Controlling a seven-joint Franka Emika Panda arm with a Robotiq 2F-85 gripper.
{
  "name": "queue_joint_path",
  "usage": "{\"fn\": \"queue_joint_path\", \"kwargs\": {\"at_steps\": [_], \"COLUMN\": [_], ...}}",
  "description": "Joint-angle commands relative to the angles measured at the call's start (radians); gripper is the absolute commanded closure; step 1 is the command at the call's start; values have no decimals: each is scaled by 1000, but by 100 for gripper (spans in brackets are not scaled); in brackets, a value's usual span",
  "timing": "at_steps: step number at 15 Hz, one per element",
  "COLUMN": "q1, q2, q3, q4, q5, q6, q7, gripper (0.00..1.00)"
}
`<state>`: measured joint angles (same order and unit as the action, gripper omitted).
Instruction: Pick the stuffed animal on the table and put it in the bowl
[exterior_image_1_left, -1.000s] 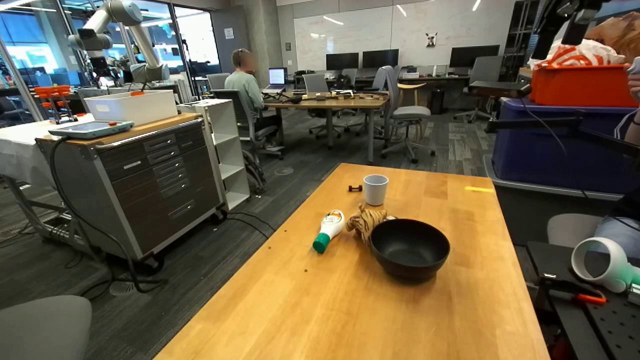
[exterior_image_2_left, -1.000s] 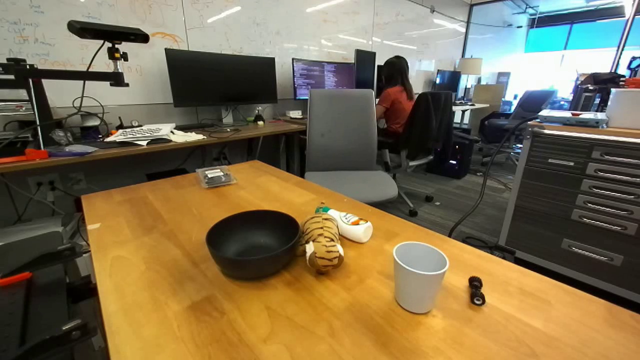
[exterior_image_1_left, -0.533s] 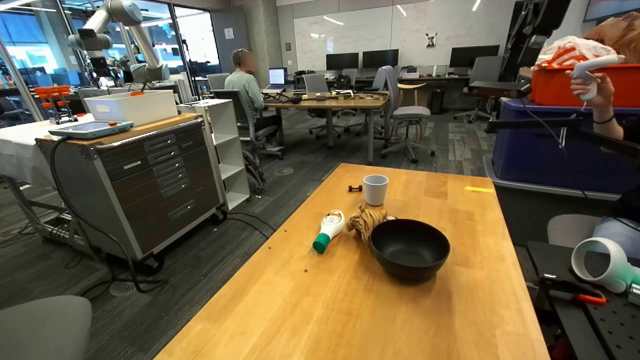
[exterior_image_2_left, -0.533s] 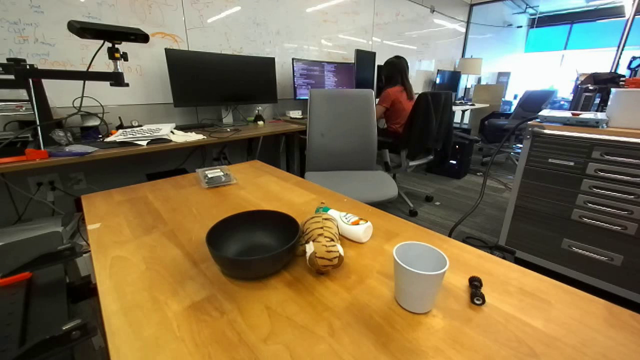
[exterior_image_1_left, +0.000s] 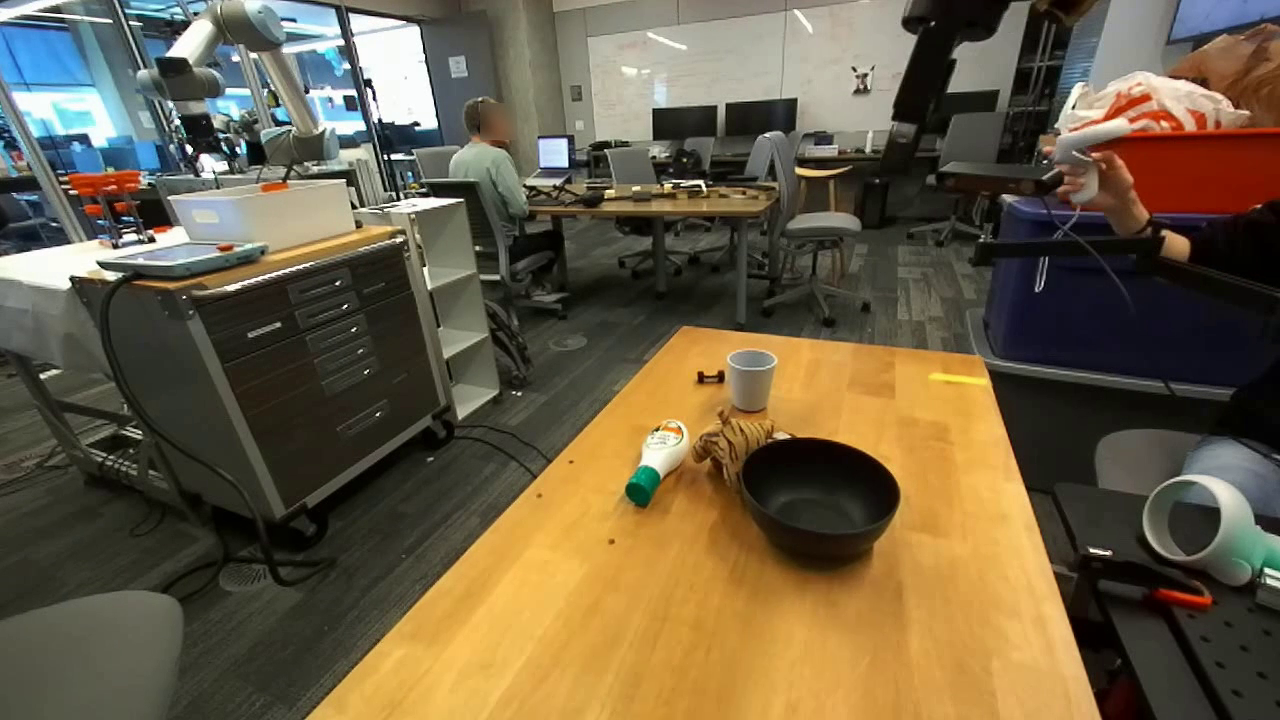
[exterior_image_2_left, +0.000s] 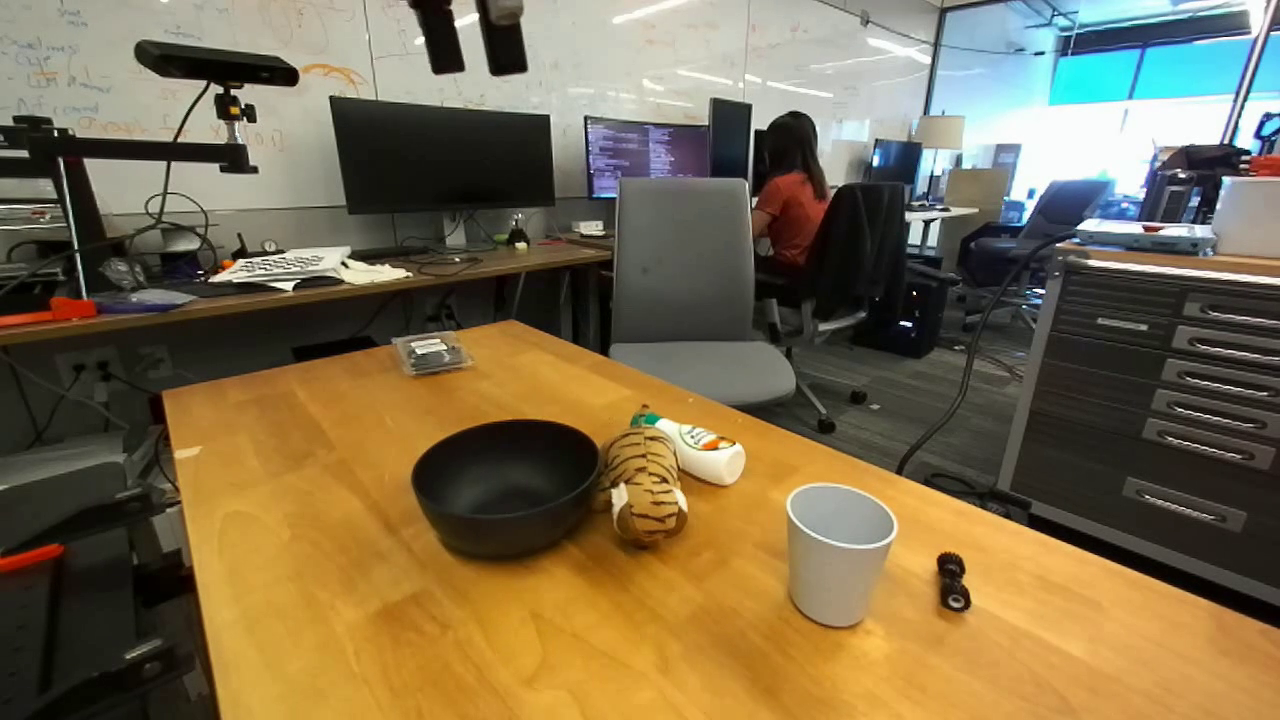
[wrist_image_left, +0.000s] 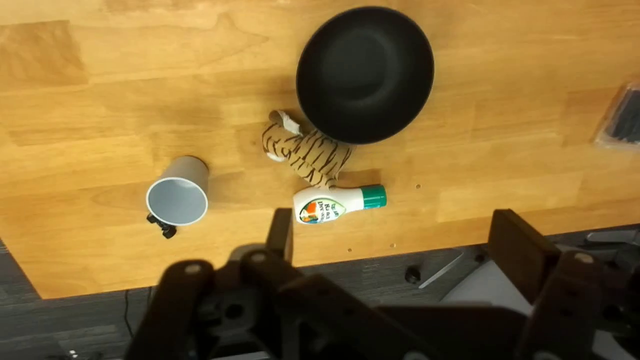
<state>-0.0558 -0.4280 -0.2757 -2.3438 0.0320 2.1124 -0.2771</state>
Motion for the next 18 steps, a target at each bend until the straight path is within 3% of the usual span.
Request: {"fn": "queue_joint_path", "kwargs": {"at_steps": [1, 9, 18], "q1": [-7, -19, -36], "q2": [166, 411, 564], "q3": [52, 102, 119], "q4": [129, 255, 291], "q5": [23, 46, 42], "q6": [52, 162, 225], "q7": [69, 144, 162], "gripper": [0, 0, 0]}}
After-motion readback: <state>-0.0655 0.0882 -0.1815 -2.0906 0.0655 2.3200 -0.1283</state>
